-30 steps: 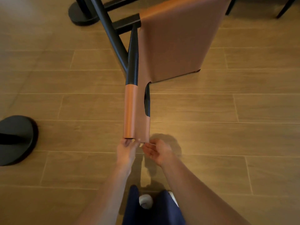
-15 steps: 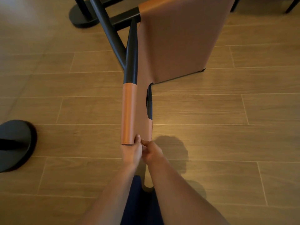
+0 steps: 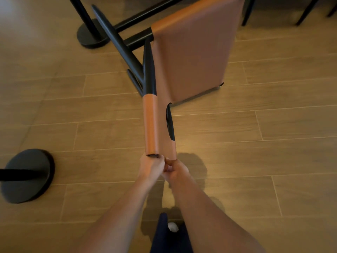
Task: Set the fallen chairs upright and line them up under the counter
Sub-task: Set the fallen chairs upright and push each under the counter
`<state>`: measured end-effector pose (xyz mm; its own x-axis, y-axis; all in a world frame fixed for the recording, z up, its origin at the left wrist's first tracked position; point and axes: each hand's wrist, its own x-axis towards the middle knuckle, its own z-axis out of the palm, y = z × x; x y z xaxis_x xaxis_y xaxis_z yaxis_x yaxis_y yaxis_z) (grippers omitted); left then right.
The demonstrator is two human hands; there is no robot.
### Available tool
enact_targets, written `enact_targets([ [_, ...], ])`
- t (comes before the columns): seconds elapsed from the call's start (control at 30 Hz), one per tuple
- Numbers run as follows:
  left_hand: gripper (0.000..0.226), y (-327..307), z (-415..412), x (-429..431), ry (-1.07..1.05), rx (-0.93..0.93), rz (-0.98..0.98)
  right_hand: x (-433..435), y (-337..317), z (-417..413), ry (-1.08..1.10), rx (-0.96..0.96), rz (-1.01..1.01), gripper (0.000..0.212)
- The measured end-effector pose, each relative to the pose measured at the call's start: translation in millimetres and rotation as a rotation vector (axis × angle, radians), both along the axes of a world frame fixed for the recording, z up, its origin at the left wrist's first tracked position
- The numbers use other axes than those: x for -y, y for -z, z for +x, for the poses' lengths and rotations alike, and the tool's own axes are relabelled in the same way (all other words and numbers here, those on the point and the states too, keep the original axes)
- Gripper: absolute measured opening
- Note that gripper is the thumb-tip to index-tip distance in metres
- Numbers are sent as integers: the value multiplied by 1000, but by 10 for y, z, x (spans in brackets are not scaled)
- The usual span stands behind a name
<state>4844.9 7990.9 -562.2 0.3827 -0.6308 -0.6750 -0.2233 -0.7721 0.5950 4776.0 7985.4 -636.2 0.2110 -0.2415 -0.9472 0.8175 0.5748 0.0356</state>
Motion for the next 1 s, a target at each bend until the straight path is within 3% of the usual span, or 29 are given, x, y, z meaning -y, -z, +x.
enact_targets([
  [0.3,12,-1284,-214,474,55,-4,-22,278,-1247,-245,99,23,57,12],
  [0.47,8,-2003,-311,967,43,-58,0,679,-2021,-402,127,2,50,20],
  [0.7,4,-2618,-180,1653,43,-106,-29,1215,-2715,-322,277,52,16,5],
  [0.87,8,-2963,59,2133,89,-173,-37,1554,-3091,-69,542,110,41,28],
  [1.0,7,-3194,241,2554,100,-245,-37,1877,-3350,59,629,153,10,43],
])
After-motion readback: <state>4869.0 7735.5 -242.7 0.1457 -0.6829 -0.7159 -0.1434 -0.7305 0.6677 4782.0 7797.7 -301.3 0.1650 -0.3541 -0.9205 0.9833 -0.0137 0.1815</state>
